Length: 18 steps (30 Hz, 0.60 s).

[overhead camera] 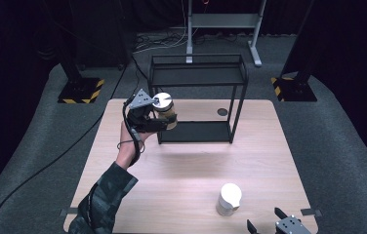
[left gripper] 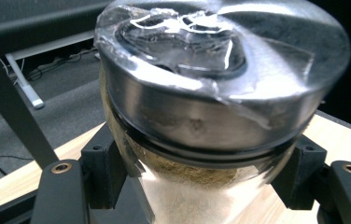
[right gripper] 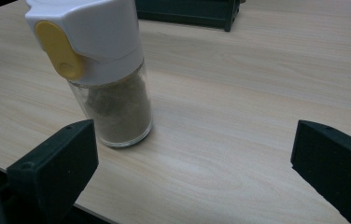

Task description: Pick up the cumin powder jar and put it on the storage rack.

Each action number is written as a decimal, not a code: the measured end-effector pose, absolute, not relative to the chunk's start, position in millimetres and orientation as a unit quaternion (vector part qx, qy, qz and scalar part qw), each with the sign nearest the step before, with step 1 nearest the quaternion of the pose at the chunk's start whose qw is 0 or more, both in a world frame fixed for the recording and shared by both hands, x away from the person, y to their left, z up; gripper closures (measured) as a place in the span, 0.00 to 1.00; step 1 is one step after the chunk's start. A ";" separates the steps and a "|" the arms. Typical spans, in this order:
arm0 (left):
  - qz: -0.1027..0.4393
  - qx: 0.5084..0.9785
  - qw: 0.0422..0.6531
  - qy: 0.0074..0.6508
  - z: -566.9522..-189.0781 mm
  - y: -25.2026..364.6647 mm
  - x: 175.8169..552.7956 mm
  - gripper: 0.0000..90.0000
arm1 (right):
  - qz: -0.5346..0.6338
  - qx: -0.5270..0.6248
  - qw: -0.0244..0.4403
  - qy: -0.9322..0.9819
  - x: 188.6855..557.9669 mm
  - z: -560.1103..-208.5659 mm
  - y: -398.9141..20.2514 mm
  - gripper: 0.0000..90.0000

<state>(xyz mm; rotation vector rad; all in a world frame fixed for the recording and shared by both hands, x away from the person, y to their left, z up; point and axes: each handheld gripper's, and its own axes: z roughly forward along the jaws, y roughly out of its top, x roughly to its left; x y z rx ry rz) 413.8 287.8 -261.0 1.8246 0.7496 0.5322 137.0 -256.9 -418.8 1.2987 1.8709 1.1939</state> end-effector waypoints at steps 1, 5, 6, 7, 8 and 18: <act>0.223 0.761 0.523 0.313 -260.2 287.4 414.0 0.34 | 0.446 0.485 0.281 0.698 137.0 -418.9 -257.1 0.00; 0.226 0.763 0.521 0.309 -254.5 285.7 414.9 0.34 | 0.445 0.486 0.282 0.697 136.9 -419.1 -257.8 0.00; 0.227 0.763 0.521 0.309 -253.5 285.4 415.0 0.34 | 0.445 0.487 0.282 0.697 136.7 -419.1 -258.0 0.00; 0.229 0.763 0.520 0.308 -251.8 285.2 415.1 0.34 | 0.445 0.487 0.282 0.697 136.6 -419.1 -258.0 0.00; 0.230 0.763 0.520 0.309 -250.5 285.0 415.1 0.34 | 0.445 0.487 0.282 0.696 136.5 -419.1 -258.0 0.00; 0.241 0.756 0.522 0.311 -238.0 289.1 415.8 0.34 | 0.445 0.488 0.282 0.696 136.5 -419.2 -258.1 0.00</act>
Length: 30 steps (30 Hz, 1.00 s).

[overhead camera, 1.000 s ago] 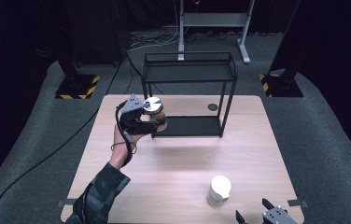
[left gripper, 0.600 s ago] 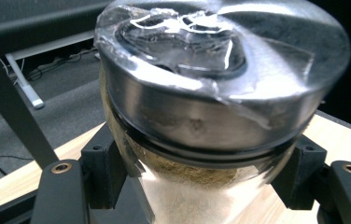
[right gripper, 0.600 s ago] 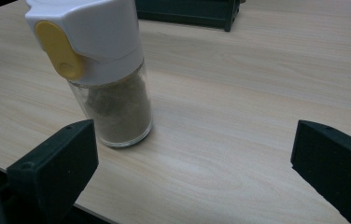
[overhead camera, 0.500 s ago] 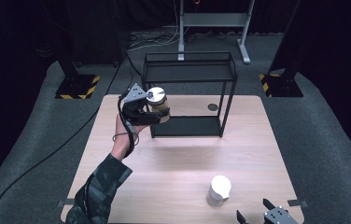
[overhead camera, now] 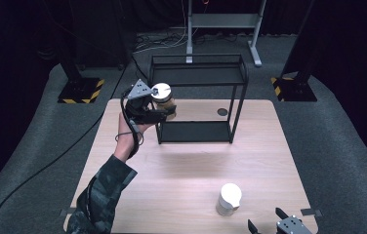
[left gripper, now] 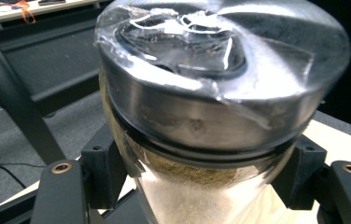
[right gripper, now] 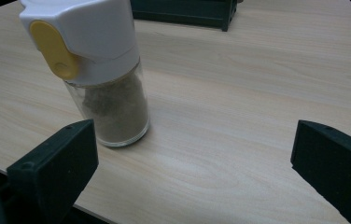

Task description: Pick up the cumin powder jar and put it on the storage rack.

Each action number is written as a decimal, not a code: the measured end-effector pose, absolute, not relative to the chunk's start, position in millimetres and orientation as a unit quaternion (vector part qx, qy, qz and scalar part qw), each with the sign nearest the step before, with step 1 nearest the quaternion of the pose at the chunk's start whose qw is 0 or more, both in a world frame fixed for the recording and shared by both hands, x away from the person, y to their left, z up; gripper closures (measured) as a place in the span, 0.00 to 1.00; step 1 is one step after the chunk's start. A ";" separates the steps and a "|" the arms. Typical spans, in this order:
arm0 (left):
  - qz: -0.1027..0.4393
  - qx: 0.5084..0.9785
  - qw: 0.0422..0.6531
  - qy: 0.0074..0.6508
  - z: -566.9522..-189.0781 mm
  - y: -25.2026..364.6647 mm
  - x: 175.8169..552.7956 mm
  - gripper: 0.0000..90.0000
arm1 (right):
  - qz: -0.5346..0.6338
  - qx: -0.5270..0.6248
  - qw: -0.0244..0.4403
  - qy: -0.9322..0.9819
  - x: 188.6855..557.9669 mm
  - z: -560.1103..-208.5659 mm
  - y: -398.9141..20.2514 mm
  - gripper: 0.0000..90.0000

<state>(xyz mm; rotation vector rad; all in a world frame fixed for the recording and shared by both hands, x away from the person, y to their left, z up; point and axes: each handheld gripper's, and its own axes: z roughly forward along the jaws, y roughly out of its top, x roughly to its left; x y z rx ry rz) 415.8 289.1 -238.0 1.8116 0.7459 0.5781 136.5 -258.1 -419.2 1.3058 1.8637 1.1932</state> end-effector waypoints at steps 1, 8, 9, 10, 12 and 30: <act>0.242 0.756 0.522 0.312 -236.7 289.2 415.9 0.34 | 0.446 0.488 0.282 0.695 136.4 -419.3 -258.3 0.00; 0.249 0.757 0.520 0.307 -225.8 287.5 415.9 0.34 | 0.446 0.488 0.282 0.695 136.6 -419.5 -258.3 0.00; 0.250 0.757 0.520 0.306 -224.6 287.0 415.9 0.34 | 0.446 0.488 0.282 0.695 136.6 -419.5 -258.3 0.00; 0.252 0.758 0.519 0.305 -223.1 286.2 415.8 0.34 | 0.446 0.489 0.282 0.695 136.5 -419.6 -258.4 0.00; 0.255 0.758 0.518 0.305 -220.7 284.8 415.8 0.34 | 0.446 0.489 0.282 0.695 136.4 -419.7 -258.6 0.00; 0.267 0.752 0.521 0.302 -201.8 285.0 418.1 0.34 | 0.445 0.491 0.285 0.693 135.5 -419.8 -259.2 0.00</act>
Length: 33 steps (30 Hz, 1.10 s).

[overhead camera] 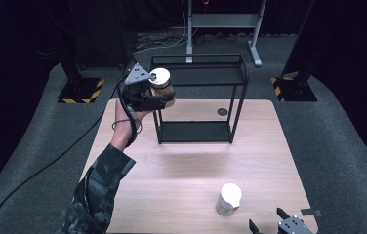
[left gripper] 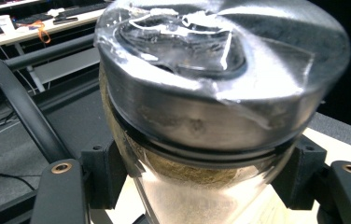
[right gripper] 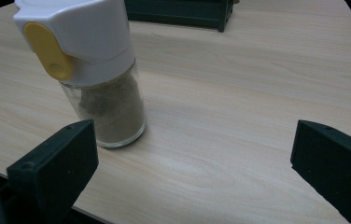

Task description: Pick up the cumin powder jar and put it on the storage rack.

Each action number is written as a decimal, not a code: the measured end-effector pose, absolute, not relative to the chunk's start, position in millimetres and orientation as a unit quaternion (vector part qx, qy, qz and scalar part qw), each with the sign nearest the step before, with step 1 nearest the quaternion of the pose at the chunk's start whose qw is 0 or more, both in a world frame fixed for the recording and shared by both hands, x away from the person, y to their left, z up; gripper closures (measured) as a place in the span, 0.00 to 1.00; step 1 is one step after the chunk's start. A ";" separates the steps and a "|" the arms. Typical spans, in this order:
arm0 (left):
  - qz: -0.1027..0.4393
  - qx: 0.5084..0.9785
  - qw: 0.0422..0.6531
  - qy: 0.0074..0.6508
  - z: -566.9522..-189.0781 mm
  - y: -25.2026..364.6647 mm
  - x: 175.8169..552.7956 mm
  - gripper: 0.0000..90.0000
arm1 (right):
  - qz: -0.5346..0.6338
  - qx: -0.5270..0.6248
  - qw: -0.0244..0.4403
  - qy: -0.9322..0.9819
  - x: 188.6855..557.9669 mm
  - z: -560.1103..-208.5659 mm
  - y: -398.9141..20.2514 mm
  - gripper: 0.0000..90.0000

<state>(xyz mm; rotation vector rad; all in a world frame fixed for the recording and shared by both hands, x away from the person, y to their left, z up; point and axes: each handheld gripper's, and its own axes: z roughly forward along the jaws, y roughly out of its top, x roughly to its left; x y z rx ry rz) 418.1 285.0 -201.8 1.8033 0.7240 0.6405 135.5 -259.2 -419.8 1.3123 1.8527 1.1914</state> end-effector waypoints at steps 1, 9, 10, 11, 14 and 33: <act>0.268 0.752 0.521 0.302 -200.8 285.0 418.2 0.34 | 0.445 0.491 0.285 0.693 135.5 -419.7 -258.9 0.00; 0.275 0.752 0.518 0.302 -189.5 284.3 419.6 0.34 | 0.445 0.490 0.284 0.693 136.1 -420.0 -258.6 0.00; 0.274 0.752 0.518 0.302 -188.6 284.5 420.5 0.34 | 0.445 0.491 0.284 0.693 136.1 -420.0 -258.7 0.00; 0.274 0.751 0.518 0.303 -188.0 284.8 421.2 0.34 | 0.445 0.491 0.284 0.693 136.0 -420.0 -258.7 0.00; 0.272 0.750 0.519 0.307 -185.1 285.5 425.0 0.34 | 0.445 0.492 0.284 0.692 135.8 -420.1 -258.8 0.00; 0.278 0.755 0.498 0.324 -152.5 271.4 448.2 0.34 | 0.445 0.492 0.282 0.692 136.5 -421.0 -259.3 0.00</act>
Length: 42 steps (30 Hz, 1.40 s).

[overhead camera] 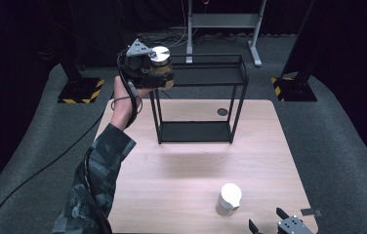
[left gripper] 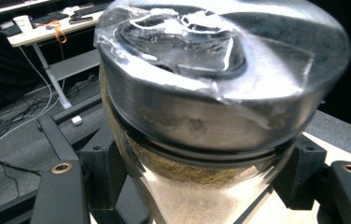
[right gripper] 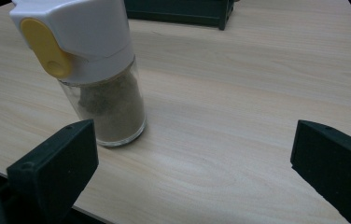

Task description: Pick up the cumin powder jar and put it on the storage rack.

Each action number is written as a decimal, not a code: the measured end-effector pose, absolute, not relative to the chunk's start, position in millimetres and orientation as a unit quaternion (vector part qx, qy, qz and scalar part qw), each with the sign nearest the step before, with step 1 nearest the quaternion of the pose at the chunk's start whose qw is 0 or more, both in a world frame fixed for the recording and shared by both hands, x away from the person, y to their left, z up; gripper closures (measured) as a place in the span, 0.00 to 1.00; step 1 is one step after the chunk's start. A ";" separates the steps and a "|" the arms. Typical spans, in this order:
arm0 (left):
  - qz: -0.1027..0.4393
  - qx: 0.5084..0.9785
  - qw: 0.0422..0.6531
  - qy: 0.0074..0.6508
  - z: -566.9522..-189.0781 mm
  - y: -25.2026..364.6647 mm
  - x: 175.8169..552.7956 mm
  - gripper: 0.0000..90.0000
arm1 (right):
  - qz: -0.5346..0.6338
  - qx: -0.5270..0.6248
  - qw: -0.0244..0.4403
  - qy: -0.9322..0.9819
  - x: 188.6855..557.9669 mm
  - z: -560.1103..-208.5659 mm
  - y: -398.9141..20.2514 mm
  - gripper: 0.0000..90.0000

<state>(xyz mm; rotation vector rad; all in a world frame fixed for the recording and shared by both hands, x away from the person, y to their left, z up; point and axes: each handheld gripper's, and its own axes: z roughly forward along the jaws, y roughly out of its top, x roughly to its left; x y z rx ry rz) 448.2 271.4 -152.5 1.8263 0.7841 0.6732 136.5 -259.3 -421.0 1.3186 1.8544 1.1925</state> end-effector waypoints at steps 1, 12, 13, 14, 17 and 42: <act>0.277 0.755 0.497 0.325 -151.3 270.5 449.6 0.34 | 0.445 0.492 0.282 0.693 136.6 -421.0 -259.3 0.00; 0.262 0.763 0.473 0.355 -139.6 256.7 476.2 0.34 | 0.446 0.493 0.282 0.692 136.3 -421.5 -260.6 0.00; 0.261 0.764 0.470 0.358 -138.8 255.4 478.8 0.34 | 0.446 0.494 0.282 0.691 136.2 -421.6 -260.7 0.00; 0.259 0.764 0.468 0.360 -138.2 254.4 481.0 0.34 | 0.446 0.494 0.282 0.691 136.1 -421.5 -260.7 0.00; 0.252 0.765 0.462 0.372 -136.3 250.4 489.9 0.34 | 0.445 0.494 0.283 0.692 136.2 -421.8 -261.2 0.00; 0.249 0.750 0.457 0.407 -143.0 231.7 514.3 0.34 | 0.450 0.494 0.281 0.689 135.6 -422.7 -263.9 0.00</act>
